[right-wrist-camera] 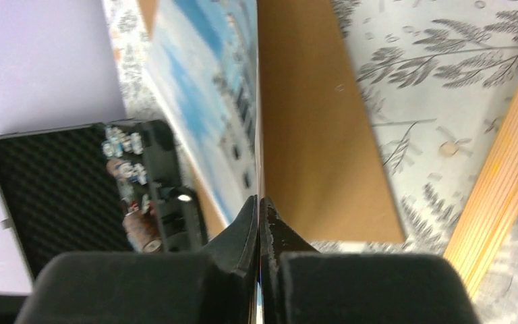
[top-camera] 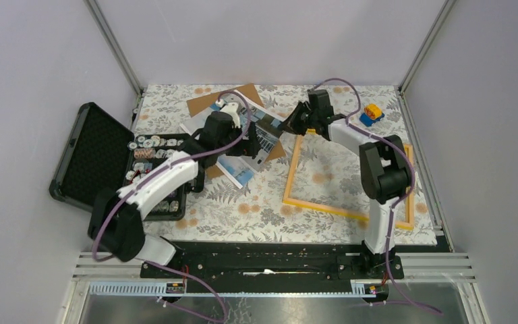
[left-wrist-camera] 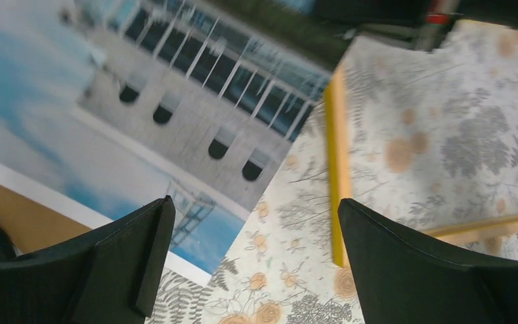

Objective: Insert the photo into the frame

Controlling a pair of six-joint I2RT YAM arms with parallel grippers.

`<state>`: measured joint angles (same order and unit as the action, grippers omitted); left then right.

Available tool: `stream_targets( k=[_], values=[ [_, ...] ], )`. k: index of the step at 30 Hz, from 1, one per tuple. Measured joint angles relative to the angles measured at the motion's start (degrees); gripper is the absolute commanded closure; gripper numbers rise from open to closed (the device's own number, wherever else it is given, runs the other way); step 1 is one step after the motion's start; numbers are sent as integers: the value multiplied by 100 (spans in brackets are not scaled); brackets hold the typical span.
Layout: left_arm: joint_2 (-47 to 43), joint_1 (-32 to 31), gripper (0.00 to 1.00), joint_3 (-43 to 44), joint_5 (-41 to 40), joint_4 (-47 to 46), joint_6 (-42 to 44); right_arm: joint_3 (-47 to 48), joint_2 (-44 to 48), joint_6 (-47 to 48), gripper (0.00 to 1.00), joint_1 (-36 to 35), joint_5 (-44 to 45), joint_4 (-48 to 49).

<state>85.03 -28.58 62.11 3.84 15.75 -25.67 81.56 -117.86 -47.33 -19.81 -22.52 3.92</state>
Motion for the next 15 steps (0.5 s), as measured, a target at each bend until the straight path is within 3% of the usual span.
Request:
stream_targets(
  k=[6,10,15],
  values=[
    [-798,-1478,1,85,-1388,-118,739,-50,994,-605,100,-2,-168,-671],
    [-291,-2441,1,560,-2406,378,1069,-649,1628,-1064,100,-17,-131,-774],
    [411,-3080,2,914,-3338,874,1128,-1287,2334,-1499,100,-50,52,-868]
  ],
)
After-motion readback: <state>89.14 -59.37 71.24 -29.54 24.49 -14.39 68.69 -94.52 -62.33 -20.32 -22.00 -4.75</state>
